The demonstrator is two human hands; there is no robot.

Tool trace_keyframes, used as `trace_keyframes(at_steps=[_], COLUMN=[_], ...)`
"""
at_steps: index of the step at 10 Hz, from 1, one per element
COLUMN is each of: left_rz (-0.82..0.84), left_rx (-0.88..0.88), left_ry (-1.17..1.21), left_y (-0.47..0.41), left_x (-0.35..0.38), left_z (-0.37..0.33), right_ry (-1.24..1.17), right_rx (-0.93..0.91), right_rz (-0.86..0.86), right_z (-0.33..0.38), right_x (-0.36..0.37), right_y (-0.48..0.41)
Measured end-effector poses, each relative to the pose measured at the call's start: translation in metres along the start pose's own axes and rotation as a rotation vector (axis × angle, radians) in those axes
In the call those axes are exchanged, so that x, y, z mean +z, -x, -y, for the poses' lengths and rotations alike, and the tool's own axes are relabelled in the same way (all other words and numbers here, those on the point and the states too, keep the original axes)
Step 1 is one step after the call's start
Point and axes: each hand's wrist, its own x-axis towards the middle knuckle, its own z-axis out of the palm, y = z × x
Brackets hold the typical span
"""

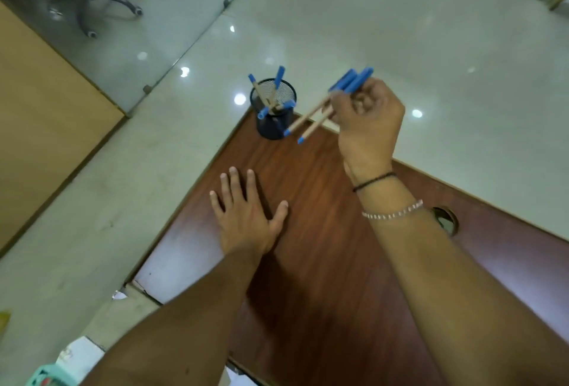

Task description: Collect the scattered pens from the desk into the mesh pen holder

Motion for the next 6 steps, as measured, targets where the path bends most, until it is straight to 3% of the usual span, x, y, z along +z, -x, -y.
trace_keyframes(at_steps=[1, 3, 4, 6], left_rz=[0.026, 0.053, 0.058, 0.181], left_rx=[0.012, 0.013, 0.022, -0.002], left_ry=[0.008, 0.001, 0.012, 0.175], left_y=[0.0, -0.001, -0.001, 0.003], left_x=[0.0, 0.0, -0.004, -0.017], left_z=[0.0, 0.003, 0.002, 0.015], right_ry=[-0.04, 0.232, 0.197, 0.122], right_rx=[-0.1, -0.05, 0.01, 0.017], right_rz=[-0.049, 0.13, 0.169, 0.039], right_z=[0.006, -0.023, -0.014, 0.034], right_x=[0.039, 0.075, 0.06, -0.011], right_y=[-0.038, -0.054, -0.044, -0.038])
